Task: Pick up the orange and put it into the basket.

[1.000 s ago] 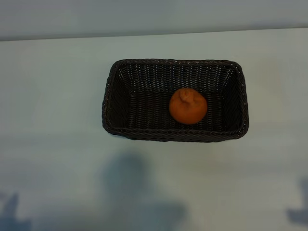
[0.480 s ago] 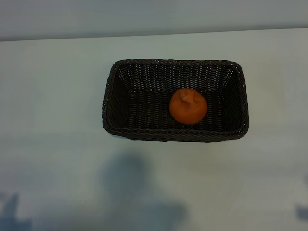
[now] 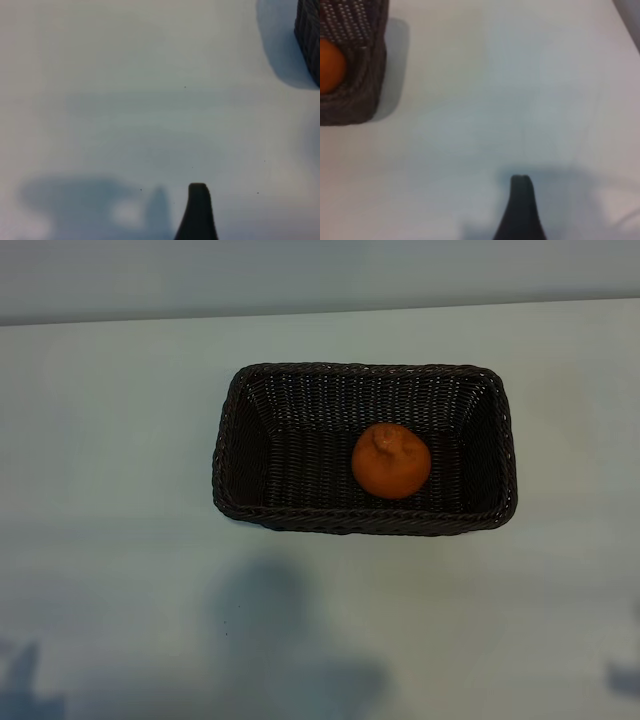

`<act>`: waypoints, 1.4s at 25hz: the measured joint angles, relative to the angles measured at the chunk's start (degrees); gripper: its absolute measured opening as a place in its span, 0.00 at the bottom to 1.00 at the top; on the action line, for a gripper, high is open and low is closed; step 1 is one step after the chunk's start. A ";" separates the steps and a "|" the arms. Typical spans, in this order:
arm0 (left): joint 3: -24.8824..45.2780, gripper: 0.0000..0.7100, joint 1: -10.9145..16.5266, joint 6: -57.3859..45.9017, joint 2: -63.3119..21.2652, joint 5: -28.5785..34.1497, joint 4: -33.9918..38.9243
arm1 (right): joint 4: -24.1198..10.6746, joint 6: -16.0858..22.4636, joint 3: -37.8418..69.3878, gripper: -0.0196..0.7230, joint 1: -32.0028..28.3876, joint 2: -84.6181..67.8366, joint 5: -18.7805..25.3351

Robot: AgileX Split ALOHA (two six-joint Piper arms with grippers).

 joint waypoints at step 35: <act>0.00 0.83 0.00 0.05 0.00 0.00 0.00 | 1.21 -1.67 2.08 0.75 4.14 0.00 -4.49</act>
